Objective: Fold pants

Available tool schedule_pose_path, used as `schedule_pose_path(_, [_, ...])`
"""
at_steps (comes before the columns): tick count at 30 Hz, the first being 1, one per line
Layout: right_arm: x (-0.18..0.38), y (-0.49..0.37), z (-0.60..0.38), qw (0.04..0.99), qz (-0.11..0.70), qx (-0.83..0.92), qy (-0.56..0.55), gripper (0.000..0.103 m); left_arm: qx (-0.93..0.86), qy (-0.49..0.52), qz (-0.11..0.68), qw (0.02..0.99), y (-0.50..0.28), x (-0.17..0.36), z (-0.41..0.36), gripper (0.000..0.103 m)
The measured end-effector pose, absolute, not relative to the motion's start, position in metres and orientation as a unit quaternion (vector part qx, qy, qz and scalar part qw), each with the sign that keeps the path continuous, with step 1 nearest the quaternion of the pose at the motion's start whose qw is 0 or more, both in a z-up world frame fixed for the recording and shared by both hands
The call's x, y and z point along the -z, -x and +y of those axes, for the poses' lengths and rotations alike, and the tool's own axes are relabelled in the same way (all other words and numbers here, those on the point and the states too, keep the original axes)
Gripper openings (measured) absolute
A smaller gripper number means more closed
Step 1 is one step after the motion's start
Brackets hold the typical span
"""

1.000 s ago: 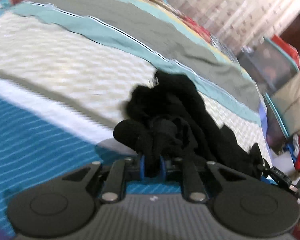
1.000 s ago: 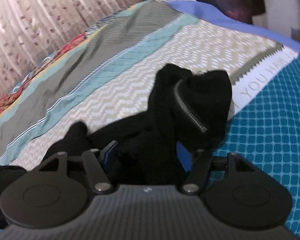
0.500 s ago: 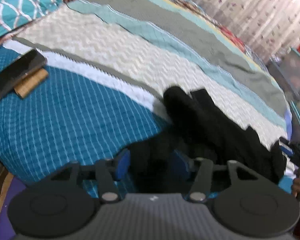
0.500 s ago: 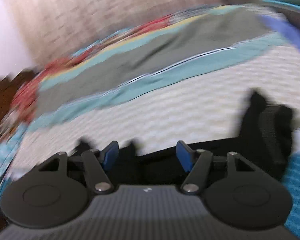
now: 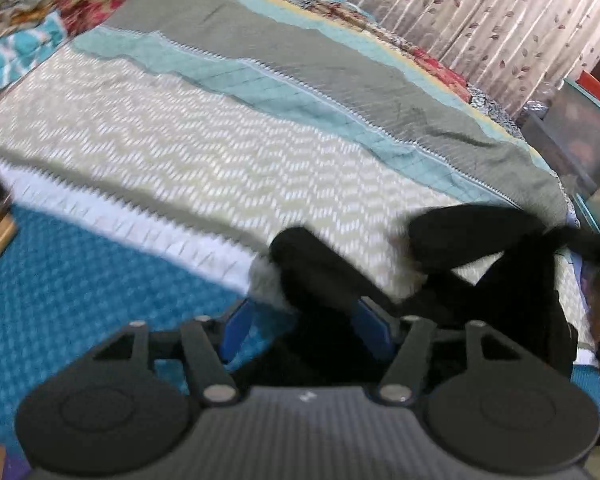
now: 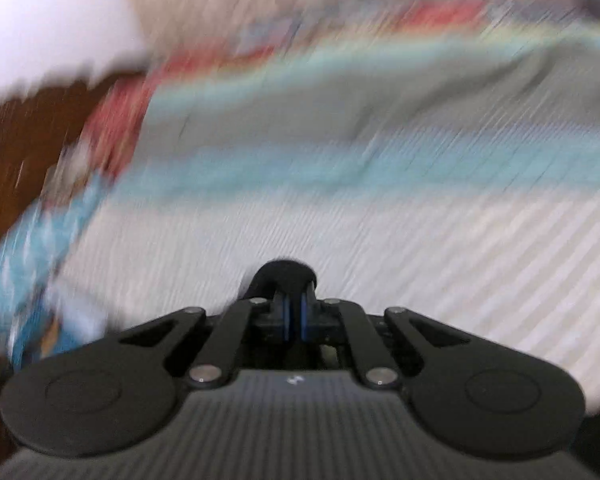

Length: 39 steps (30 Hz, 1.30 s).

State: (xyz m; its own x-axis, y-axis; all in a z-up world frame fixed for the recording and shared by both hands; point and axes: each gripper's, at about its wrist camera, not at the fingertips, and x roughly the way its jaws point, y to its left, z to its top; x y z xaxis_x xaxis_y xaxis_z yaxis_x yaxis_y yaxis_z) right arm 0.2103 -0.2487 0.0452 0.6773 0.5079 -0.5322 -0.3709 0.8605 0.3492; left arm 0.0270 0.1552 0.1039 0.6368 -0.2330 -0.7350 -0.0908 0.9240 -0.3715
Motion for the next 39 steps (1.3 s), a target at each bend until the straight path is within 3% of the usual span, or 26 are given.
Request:
schedule_pose_path(2, [-0.084,-0.219,-0.297,0.939,0.258,-0.176,-0.146,0.008,0.048,0.185,0.423,0.886,-0.047,-0.105,0.149,0.068])
schedule_pose_path(4, [-0.109,-0.221,-0.345,0.955,0.21,-0.098,-0.186,0.008,0.058,0.179,0.428,0.884,-0.069,-0.103,0.139,0.084])
schedule_pose_path(6, [-0.114,-0.22,-0.394,0.959,0.189,-0.012,-0.212,0.017,0.064,0.173,0.438,0.88,-0.089,-0.096,0.128,0.091])
schedule_pose_path(7, [-0.107,-0.218,-0.408,0.956,0.189,0.029,-0.225,0.025,0.063,0.168,0.447,0.876,-0.099,-0.09,0.123,0.091])
schedule_pose_path(8, [-0.098,-0.214,-0.426,0.949,0.198,0.066,-0.238,0.054,0.06,0.163,0.46,0.871,-0.107,-0.082,0.118,0.091])
schedule_pose_path(9, [-0.086,-0.209,-0.436,0.94,0.21,0.099,-0.249,0.066,0.055,0.158,0.476,0.864,-0.115,-0.074,0.114,0.09])
schedule_pose_path(10, [-0.071,-0.2,-0.445,0.932,0.224,0.121,-0.259,0.066,0.05,0.157,0.489,0.857,-0.12,-0.068,0.111,0.088])
schedule_pose_path(11, [-0.059,-0.194,-0.446,0.926,0.238,0.121,-0.267,0.066,0.047,0.156,0.496,0.853,-0.124,-0.063,0.109,0.085])
schedule_pose_path(13, [-0.033,-0.176,-0.447,0.917,0.269,0.099,-0.277,0.066,0.038,0.147,0.498,0.854,-0.129,-0.06,0.107,0.057])
schedule_pose_path(14, [-0.025,-0.163,-0.449,0.915,0.278,0.09,-0.277,0.066,0.036,0.149,0.501,0.852,-0.131,-0.06,0.107,0.026])
schedule_pose_path(15, [-0.017,-0.151,-0.446,0.914,0.286,0.079,-0.276,0.066,0.035,0.163,0.505,0.847,-0.134,-0.06,0.11,0.008])
schedule_pose_path(19, [-0.007,-0.104,-0.479,0.903,0.309,0.044,-0.294,0.066,0.009,0.166,0.472,0.866,-0.142,-0.085,0.123,0.005])
schedule_pose_path(23, [-0.016,-0.062,-0.494,0.912,0.267,0.04,-0.308,0.066,-0.082,0.218,0.36,0.903,-0.146,-0.139,0.17,0.003])
schedule_pose_path(24, [-0.018,-0.054,-0.5,0.915,0.255,0.042,-0.311,0.066,-0.129,0.205,0.314,0.918,-0.143,-0.15,0.179,0.005])
schedule_pose_path(25, [-0.02,-0.049,-0.506,0.916,0.247,0.042,-0.312,0.066,-0.181,0.193,0.28,0.923,-0.139,-0.159,0.189,0.019])
schedule_pose_path(27, [-0.022,-0.041,-0.51,0.92,0.246,0.05,-0.3,0.066,-0.192,0.238,0.304,0.902,-0.137,-0.161,0.215,0.048])
schedule_pose_path(29, [-0.022,-0.04,-0.504,0.928,0.254,0.059,-0.266,0.066,-0.14,0.278,0.325,0.893,-0.122,-0.151,0.23,0.05])
schedule_pose_path(33, [-0.022,-0.057,-0.481,0.942,0.28,0.051,-0.179,0.066,-0.113,0.212,0.378,0.894,-0.091,-0.119,0.221,0.081])
schedule_pose_path(36, [-0.017,-0.078,-0.465,0.939,0.293,0.037,-0.176,0.067,-0.078,0.189,0.424,0.883,-0.093,-0.101,0.207,0.081])
schedule_pose_path(38, [-0.012,-0.095,-0.453,0.935,0.311,0.036,-0.166,0.07,-0.046,0.19,0.444,0.874,-0.101,-0.096,0.19,0.09])
schedule_pose_path(39, [-0.008,-0.103,-0.446,0.933,0.321,0.037,-0.158,0.074,-0.024,0.193,0.451,0.871,-0.108,-0.094,0.18,0.1])
